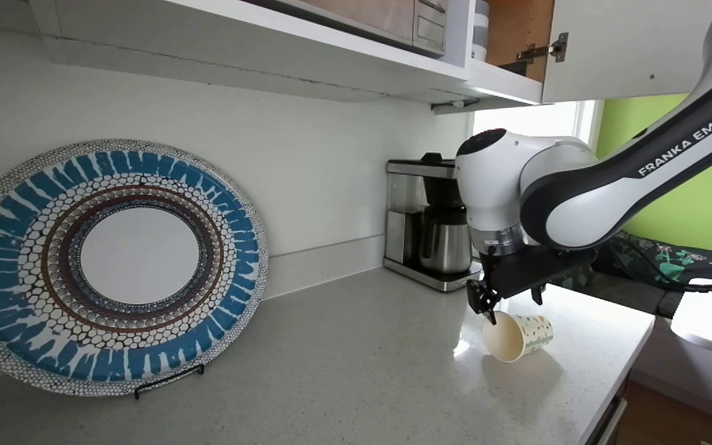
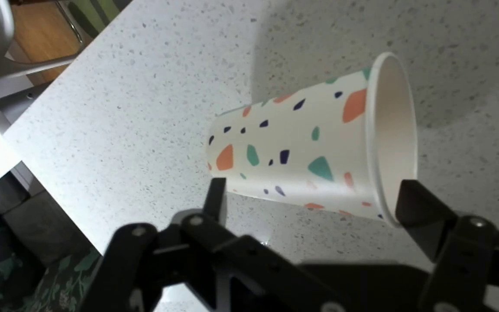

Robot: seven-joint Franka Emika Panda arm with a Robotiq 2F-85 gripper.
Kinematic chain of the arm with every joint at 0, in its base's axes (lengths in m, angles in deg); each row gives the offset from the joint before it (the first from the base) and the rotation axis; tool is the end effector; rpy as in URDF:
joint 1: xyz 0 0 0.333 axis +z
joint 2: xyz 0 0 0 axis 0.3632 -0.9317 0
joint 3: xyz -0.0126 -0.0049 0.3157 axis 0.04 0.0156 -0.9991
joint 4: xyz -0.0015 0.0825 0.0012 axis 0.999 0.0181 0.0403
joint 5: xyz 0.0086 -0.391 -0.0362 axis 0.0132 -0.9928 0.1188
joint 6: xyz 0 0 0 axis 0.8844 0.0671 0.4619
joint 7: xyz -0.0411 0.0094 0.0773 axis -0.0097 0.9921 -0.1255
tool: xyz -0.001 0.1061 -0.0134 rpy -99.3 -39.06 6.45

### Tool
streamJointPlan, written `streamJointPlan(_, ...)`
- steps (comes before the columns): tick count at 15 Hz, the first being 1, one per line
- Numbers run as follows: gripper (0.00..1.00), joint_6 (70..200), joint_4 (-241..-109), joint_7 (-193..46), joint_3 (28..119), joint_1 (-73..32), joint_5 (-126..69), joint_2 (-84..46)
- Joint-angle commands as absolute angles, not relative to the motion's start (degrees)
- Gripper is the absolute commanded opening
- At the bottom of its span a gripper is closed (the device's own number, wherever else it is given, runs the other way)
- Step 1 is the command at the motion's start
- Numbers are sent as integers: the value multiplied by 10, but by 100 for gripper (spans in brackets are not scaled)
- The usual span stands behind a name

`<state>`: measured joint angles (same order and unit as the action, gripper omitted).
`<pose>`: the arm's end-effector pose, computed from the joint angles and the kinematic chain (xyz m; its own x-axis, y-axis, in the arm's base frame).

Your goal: Turn the cup upside down

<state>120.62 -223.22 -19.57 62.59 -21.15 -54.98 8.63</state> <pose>0.4405 0.0321 0.3610 0.8305 -0.5096 0.2250 -0.5557 -0.7291 0.3995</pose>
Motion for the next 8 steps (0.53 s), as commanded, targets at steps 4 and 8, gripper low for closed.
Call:
streamJointPlan(4,100,1207,-2233,-131,645,-219,-480,105)
streamJointPlan(8,100,1204,-2234,-108,663,-235,-434,127)
